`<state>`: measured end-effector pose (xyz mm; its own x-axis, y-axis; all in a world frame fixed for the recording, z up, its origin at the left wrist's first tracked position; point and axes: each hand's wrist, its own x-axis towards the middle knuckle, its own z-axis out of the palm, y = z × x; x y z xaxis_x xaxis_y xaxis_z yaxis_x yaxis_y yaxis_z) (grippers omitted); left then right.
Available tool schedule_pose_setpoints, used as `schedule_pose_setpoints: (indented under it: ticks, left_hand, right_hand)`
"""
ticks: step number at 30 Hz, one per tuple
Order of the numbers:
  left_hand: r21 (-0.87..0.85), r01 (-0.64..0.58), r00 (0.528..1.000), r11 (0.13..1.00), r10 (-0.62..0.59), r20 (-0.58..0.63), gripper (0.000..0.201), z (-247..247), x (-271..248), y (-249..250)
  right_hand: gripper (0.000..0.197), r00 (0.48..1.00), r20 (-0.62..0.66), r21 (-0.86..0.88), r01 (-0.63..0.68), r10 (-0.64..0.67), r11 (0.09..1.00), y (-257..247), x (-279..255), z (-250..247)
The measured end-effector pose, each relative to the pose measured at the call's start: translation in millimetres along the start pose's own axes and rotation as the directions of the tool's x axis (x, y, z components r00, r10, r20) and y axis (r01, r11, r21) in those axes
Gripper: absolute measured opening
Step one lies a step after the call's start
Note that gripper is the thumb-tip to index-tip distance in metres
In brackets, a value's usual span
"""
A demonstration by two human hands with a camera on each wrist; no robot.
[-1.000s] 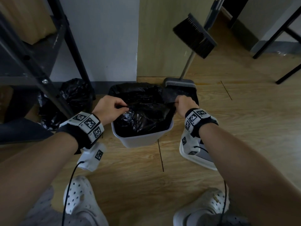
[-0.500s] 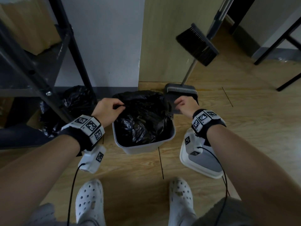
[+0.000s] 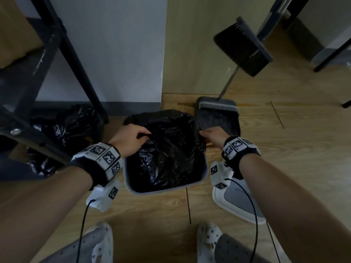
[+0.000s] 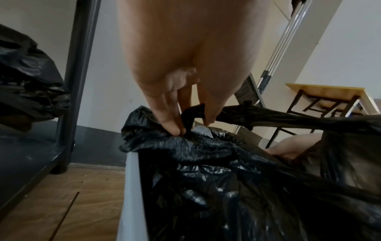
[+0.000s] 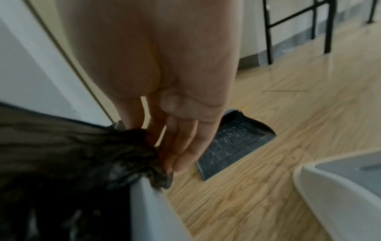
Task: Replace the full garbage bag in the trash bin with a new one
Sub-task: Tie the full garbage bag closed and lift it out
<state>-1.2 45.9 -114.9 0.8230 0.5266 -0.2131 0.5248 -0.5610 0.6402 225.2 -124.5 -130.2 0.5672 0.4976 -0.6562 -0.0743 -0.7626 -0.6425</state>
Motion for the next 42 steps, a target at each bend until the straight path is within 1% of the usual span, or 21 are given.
schedule_pose_setpoints:
  ticks: [2, 6, 8, 10, 12, 15, 16, 18, 20, 22, 25, 27, 29, 31, 32, 33, 34, 35, 38, 40, 42]
  left_hand:
    - [0.07, -0.034, 0.999, 0.997, 0.035, -0.009, 0.021, -0.6, -1.5, 0.1]
    - [0.265, -0.132, 0.99, 0.955, 0.141, -0.015, 0.024, -8.0, -10.3, 7.3]
    - [0.322, -0.184, 0.979, 0.929, 0.203, -0.025, 0.024, -13.6, -16.6, 10.2]
    - [0.343, -0.235, 0.962, 0.909, 0.267, -0.049, 0.024, -20.3, -21.5, 13.5]
    - [0.37, -0.279, 0.949, 0.886, 0.313, -0.034, 0.025, -24.8, -27.2, 17.7]
    - [0.391, -0.348, 0.924, 0.852, 0.381, -0.009, 0.025, -25.4, -39.6, 21.8]
    - [0.404, -0.391, 0.904, 0.827, 0.428, -0.003, 0.023, -24.5, -44.8, 22.7]
    - [0.433, -0.475, 0.854, 0.766, 0.52, 0.017, 0.02, -22.5, -53.4, 21.8]
    - [0.462, -0.539, 0.804, 0.704, 0.594, 0.033, 0.032, -19.4, -56.9, 19.0]
    - [0.477, -0.578, 0.774, 0.662, 0.631, 0.061, 0.043, -18.3, -56.3, 17.8]
    - [0.493, -0.6, 0.757, 0.63, 0.647, 0.094, 0.05, -14.6, -51.0, 13.9]
    - [0.489, -0.6, 0.76, 0.633, 0.642, 0.102, 0.05, -12.3, -46.2, 10.5]
    - [0.484, -0.608, 0.757, 0.629, 0.644, 0.114, 0.049, -9.0, -43.0, 6.7]
    - [0.482, -0.615, 0.758, 0.625, 0.638, 0.14, 0.05, -6.8, -41.7, 2.9]
    - [0.48, -0.615, 0.759, 0.625, 0.634, 0.147, 0.05, -6.0, -41.4, 1.3]
    - [0.478, -0.616, 0.76, 0.626, 0.632, 0.152, 0.051, -5.8, -41.7, 0.3]
    - [0.474, -0.619, 0.76, 0.627, 0.629, 0.16, 0.05, -6.0, -42.0, -0.2]
    - [0.472, -0.623, 0.759, 0.624, 0.628, 0.17, 0.05, -5.9, -42.0, -0.6]
    - [0.485, -0.635, 0.748, 0.602, 0.635, 0.192, 0.047, -5.6, -42.7, -0.4]
    - [0.487, -0.639, 0.748, 0.596, 0.629, 0.212, 0.045, -4.6, -44.7, -1.4]
    - [0.49, -0.631, 0.76, 0.601, 0.607, 0.233, 0.043, -6.8, -48.3, 3.8]
  right_hand:
    - [0.02, 0.999, -0.026, 0.008, 0.023, -0.023, 1.0, -3.4, 1.7, -2.5]
    - [0.028, 0.989, -0.063, -0.078, 0.128, -0.133, 0.989, -18.5, -4.7, -6.4]
    - [0.027, 0.979, -0.065, -0.12, 0.182, -0.191, 0.976, -28.5, -12.0, -7.8]
    - [0.02, 0.966, -0.041, -0.153, 0.247, -0.255, 0.957, -39.3, -23.1, -7.0]
    - [0.008, 0.953, 0.013, -0.208, 0.299, -0.303, 0.931, -47.3, -32.4, -2.7]
    - [0.01, 0.951, 0.144, -0.19, 0.299, -0.274, 0.935, -55.6, -47.1, 4.0]
    - [0.009, 0.951, 0.143, -0.186, 0.298, -0.274, 0.936, -59.1, -49.9, 3.7]
    - [0.011, 0.954, 0.03, -0.172, 0.3, -0.299, 0.938, -65.6, -49.9, -2.9]
    - [0.018, 0.952, -0.103, -0.158, 0.269, -0.287, 0.95, -69.4, -42.8, -13.2]
    - [0.027, 0.968, -0.124, -0.148, 0.2, -0.219, 0.969, -71.7, -30.8, -17.4]
    - [0.035, 0.988, -0.042, -0.182, 0.136, -0.146, 0.974, -78.6, -13.4, -13.0]
    - [0.042, 0.995, 0.005, -0.218, 0.095, -0.096, 0.971, -86.7, -1.2, -7.1]
    - [0.052, 0.998, 0.036, -0.33, 0.06, -0.051, 0.942, -92.4, 10.4, -0.8]
    - [0.058, 0.998, 0.06, -0.518, 0.061, -0.034, 0.853, -95.0, 22.3, 4.5]
    - [0.051, 0.996, 0.07, -0.61, 0.085, -0.054, 0.788, -96.6, 24.9, 6.4]
    - [0.039, 0.994, 0.069, -0.681, 0.113, -0.09, 0.723, -98.7, 26.0, 7.2]
    - [0.029, 0.99, 0.062, -0.72, 0.134, -0.129, 0.68, -101.5, 24.5, 6.8]
    - [0.025, 0.984, 0.049, -0.728, 0.154, -0.173, 0.668, -104.2, 23.9, 4.7]
    - [0.031, 0.957, 0.004, -0.664, 0.219, -0.29, 0.715, -114.3, 16.0, -4.0]
    - [0.027, 0.936, 0.014, -0.613, 0.286, -0.352, 0.736, -123.4, 6.6, -7.4]
    - [0.017, 0.921, 0.063, -0.527, 0.359, -0.385, 0.77, -131.8, -2.0, -8.3]
